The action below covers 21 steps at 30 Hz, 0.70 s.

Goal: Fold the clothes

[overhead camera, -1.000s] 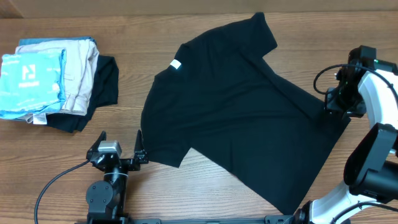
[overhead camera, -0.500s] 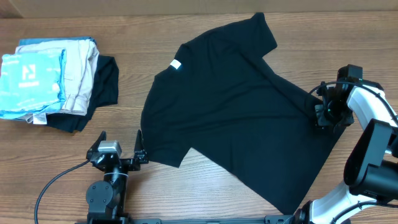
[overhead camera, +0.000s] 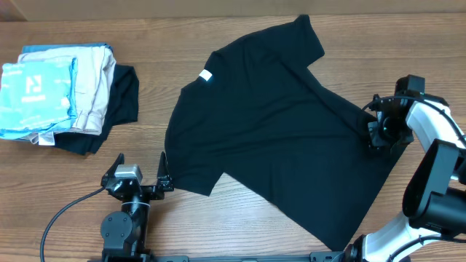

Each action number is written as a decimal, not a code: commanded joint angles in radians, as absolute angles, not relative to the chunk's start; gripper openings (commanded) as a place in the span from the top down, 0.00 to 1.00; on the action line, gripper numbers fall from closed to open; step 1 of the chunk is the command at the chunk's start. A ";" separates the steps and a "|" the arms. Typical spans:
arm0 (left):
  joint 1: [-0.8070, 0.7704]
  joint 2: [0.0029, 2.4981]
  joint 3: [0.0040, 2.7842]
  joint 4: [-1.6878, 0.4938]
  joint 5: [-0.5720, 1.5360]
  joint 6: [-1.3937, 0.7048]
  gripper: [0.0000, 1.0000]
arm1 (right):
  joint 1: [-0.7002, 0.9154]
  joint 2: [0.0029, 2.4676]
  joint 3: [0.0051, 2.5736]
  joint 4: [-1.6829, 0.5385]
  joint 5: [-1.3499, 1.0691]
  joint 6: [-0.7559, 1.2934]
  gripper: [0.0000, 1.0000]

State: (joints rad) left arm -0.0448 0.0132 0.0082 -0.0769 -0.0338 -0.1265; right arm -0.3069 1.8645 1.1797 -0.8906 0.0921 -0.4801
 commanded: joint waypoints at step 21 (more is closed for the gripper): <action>-0.038 0.006 0.005 -0.075 -0.026 -0.108 0.00 | -0.310 1.859 1.140 -0.782 0.235 -0.468 0.91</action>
State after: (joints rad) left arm -0.0448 0.0132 0.0082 -0.0772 -0.0338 -0.1265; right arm -0.3061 1.8580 1.1213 -0.7933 0.2199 -0.4728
